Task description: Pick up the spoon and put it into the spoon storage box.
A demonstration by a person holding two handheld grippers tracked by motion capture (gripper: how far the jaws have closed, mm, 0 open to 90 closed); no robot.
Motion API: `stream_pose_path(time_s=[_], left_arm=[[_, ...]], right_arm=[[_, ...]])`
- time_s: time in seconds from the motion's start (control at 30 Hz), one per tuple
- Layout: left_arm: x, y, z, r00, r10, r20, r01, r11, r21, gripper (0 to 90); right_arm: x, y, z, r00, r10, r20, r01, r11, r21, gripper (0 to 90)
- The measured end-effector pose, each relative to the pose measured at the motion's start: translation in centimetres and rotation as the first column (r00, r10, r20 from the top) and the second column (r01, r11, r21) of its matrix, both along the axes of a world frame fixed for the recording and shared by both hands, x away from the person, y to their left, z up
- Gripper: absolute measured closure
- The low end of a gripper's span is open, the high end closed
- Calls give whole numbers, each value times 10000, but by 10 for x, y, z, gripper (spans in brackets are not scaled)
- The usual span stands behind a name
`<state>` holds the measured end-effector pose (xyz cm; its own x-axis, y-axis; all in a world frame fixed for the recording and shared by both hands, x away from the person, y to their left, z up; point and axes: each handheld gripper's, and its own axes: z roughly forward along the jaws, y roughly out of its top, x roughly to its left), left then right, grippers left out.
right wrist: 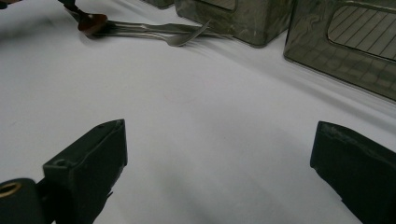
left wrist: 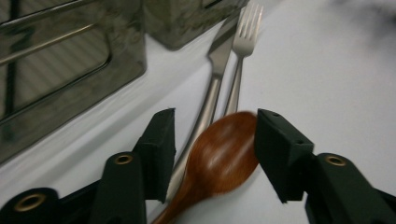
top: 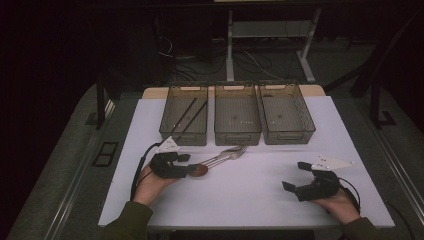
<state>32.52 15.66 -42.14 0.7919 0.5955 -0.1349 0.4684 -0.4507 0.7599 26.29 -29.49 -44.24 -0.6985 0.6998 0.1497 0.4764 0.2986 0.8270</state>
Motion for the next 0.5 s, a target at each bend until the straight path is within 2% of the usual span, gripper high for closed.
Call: stream_pose_path(time_s=[0.17, 0.27, 0.37, 0.43, 0.5], left_arm=[[6, -13, -5, 9991, -362, -222, 362, 9993, -9, 407], [5, -15, -9, 9979, -590, -263, 604, 9967, 540, 388], [4, -15, -12, 9978, -568, -355, 591, 9961, 653, 366], [5, -15, -13, 9979, -575, -291, 599, 9943, 885, 347], [5, -15, -14, 9981, -533, -300, 557, 9947, 861, 340]], right_arm=[[0, -1, 0, 10000, -19, 22, 19, 10000, -1, 33], [0, -1, 0, 10000, -5, 8, 5, 10000, 4, 33], [0, -1, 0, 10000, 10, 13, -10, 10000, -4, 33], [-1, 0, 0, 10000, 10, 7, -10, 10000, -10, 33], [-1, 0, 0, 10000, 15, 13, -15, 10000, -12, 33]])
